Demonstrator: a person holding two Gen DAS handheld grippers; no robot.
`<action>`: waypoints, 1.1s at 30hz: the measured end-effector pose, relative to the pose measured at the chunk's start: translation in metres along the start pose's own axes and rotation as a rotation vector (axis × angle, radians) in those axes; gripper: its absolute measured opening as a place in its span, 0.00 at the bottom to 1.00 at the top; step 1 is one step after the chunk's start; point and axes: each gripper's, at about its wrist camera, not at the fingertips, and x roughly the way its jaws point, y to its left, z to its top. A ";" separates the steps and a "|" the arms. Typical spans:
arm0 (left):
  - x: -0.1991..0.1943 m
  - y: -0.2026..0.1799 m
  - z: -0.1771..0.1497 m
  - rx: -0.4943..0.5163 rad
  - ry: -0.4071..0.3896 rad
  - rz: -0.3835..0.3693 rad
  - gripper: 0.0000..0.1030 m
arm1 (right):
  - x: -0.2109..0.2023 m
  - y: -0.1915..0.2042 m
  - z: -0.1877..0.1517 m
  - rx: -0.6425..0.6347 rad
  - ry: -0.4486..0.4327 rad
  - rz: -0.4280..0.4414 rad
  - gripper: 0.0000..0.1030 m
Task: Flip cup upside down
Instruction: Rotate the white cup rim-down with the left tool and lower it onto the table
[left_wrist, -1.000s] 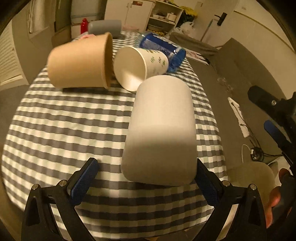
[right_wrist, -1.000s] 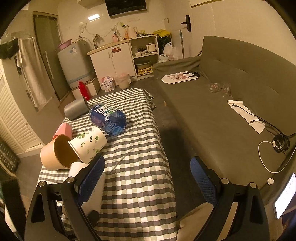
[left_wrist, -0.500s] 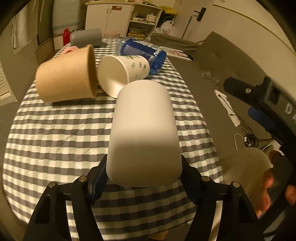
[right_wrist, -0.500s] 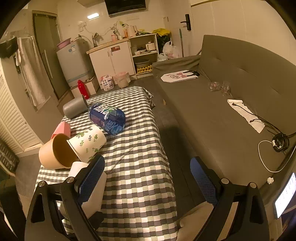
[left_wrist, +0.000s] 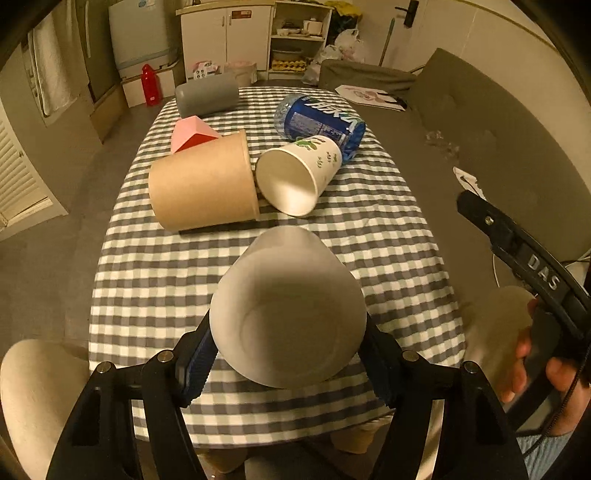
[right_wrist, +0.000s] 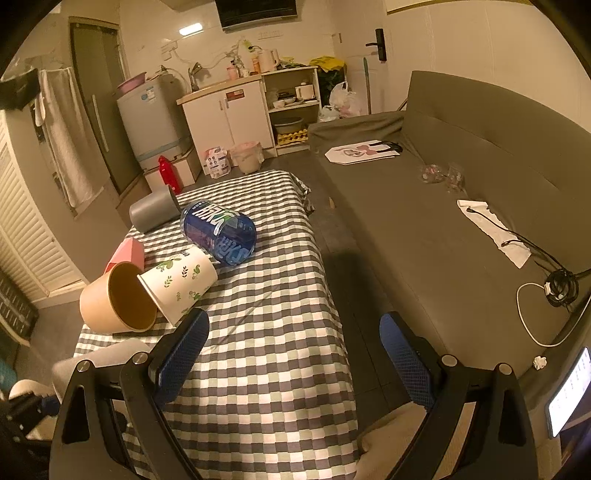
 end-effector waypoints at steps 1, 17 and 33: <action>0.000 0.002 0.003 -0.015 0.002 -0.006 0.70 | 0.000 0.000 0.000 0.000 0.000 0.001 0.91; 0.016 0.002 0.029 -0.036 -0.047 -0.017 0.71 | 0.003 -0.003 0.000 0.018 0.001 0.005 0.91; -0.064 0.019 0.012 0.001 -0.358 0.040 0.80 | -0.020 0.017 -0.005 -0.082 -0.095 0.019 0.91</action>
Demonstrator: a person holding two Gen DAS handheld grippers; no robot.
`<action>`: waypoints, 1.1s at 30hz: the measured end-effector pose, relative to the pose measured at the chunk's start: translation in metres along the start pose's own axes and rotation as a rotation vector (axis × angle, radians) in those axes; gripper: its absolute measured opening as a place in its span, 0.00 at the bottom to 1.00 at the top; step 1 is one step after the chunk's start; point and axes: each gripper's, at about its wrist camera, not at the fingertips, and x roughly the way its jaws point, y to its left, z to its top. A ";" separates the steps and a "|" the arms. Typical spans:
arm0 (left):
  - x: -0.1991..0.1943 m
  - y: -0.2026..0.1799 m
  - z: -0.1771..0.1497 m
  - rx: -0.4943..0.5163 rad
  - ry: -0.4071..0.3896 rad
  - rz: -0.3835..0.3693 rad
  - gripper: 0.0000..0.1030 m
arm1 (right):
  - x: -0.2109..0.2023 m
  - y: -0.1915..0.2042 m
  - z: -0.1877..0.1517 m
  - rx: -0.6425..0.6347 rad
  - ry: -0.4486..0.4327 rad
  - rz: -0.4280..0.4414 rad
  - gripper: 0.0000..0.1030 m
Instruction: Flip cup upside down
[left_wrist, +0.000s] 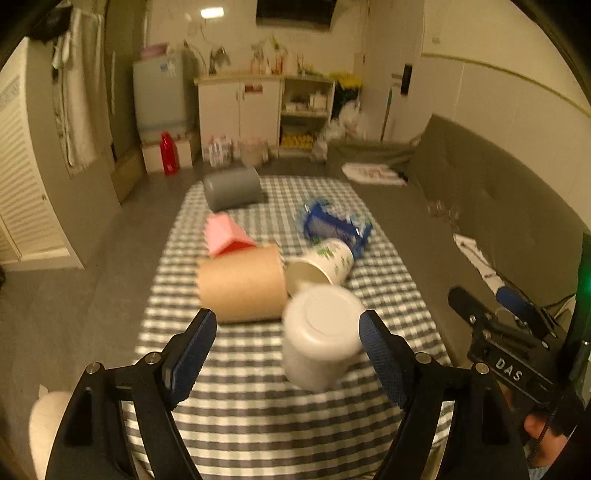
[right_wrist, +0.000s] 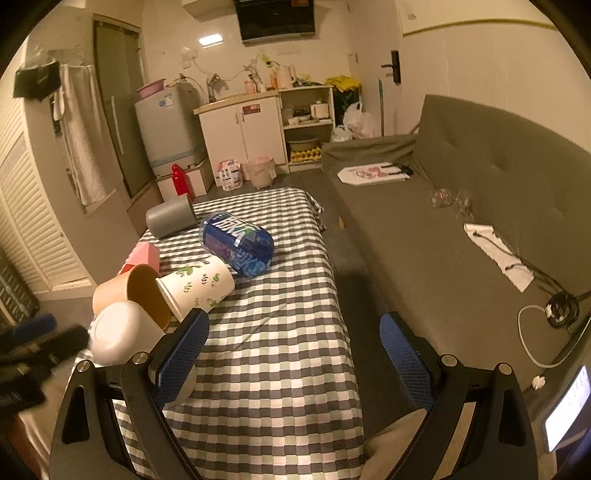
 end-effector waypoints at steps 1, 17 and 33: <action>-0.004 0.003 -0.001 0.000 -0.020 0.007 0.80 | -0.003 0.002 0.000 -0.010 -0.009 0.001 0.91; -0.003 0.047 -0.043 -0.038 -0.129 0.090 0.92 | -0.029 0.060 -0.022 -0.204 -0.059 0.071 0.93; -0.005 0.051 -0.049 -0.063 -0.130 0.091 1.00 | -0.022 0.069 -0.028 -0.243 -0.034 0.067 1.00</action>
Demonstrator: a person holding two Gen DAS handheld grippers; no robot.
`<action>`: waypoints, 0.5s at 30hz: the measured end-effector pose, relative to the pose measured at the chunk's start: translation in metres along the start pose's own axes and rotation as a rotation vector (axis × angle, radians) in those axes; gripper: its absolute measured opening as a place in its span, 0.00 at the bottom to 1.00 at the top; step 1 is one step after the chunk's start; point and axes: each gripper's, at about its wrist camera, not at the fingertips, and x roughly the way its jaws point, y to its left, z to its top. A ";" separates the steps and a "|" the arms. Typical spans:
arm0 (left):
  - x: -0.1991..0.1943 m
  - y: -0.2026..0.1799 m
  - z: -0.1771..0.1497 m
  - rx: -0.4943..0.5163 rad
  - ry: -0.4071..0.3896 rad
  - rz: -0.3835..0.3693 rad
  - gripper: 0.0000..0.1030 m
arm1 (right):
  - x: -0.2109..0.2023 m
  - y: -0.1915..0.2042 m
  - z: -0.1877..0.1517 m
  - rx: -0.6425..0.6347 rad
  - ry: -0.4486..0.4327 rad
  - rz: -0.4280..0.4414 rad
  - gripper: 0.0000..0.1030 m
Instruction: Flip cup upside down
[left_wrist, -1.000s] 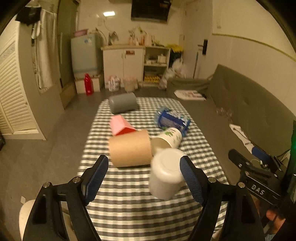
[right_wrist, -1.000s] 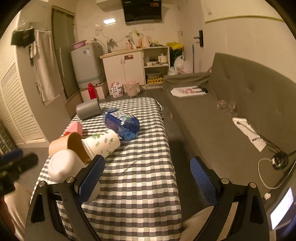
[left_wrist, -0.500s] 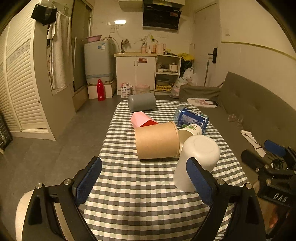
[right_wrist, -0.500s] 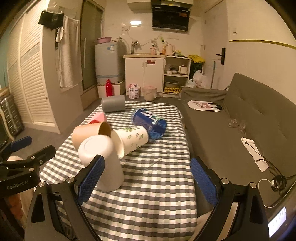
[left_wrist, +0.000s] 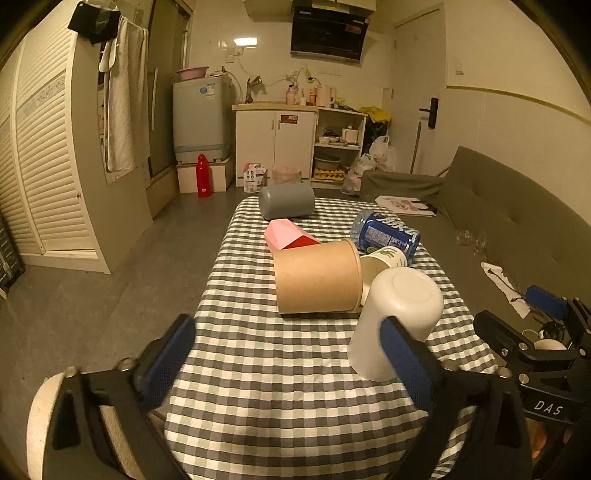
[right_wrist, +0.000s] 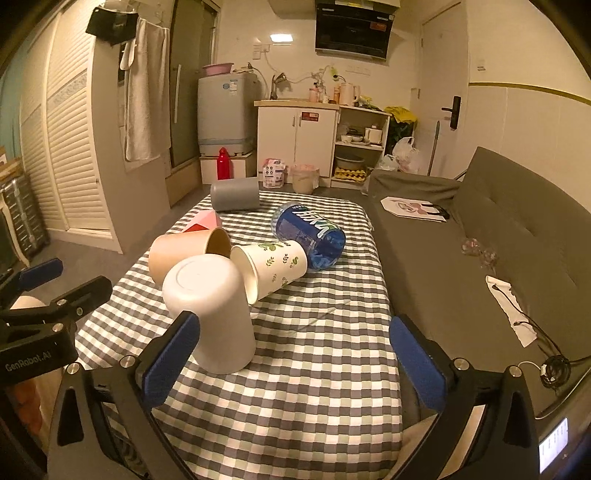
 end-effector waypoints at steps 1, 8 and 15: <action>-0.001 -0.001 0.000 0.001 -0.003 0.001 1.00 | 0.000 0.000 0.000 0.001 0.000 -0.001 1.00; -0.001 -0.002 0.001 0.004 -0.004 0.013 1.00 | 0.000 -0.004 0.001 0.016 0.002 -0.003 1.00; 0.000 0.000 0.001 0.001 -0.009 0.025 1.00 | 0.001 -0.006 0.000 0.027 0.005 -0.008 1.00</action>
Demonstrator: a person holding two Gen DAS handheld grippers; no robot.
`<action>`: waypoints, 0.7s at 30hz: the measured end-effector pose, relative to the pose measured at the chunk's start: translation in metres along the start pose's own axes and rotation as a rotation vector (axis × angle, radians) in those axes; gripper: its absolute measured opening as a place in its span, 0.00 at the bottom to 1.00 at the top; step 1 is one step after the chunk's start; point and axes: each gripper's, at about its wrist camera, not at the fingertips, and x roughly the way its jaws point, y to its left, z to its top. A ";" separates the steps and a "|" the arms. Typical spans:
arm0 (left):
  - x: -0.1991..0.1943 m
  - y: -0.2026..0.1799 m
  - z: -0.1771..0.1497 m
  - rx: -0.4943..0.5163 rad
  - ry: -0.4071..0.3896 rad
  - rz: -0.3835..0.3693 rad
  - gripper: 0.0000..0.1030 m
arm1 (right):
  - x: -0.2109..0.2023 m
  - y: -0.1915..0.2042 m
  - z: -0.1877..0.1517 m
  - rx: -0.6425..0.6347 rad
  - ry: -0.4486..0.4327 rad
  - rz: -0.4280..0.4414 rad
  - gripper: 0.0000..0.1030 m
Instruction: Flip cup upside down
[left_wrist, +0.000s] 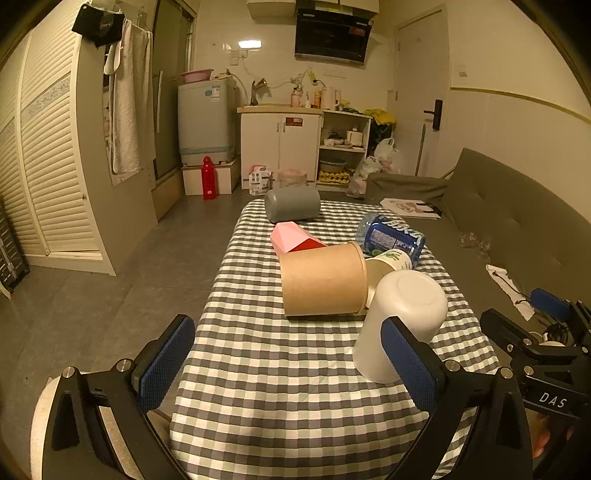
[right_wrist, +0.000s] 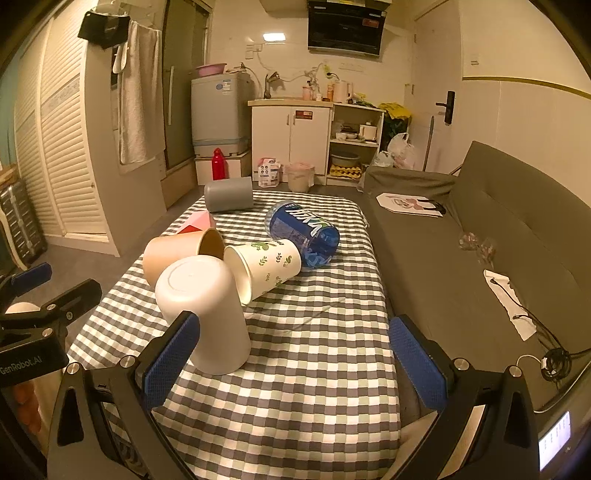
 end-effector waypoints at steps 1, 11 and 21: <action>-0.001 0.001 -0.001 -0.001 -0.001 0.001 1.00 | 0.000 0.000 0.000 0.001 0.000 0.000 1.00; 0.000 0.003 0.000 -0.016 -0.005 -0.001 1.00 | 0.002 0.001 0.000 -0.001 0.010 -0.007 1.00; -0.001 0.003 0.001 -0.018 -0.006 0.001 1.00 | 0.002 0.002 0.000 -0.002 0.010 -0.007 1.00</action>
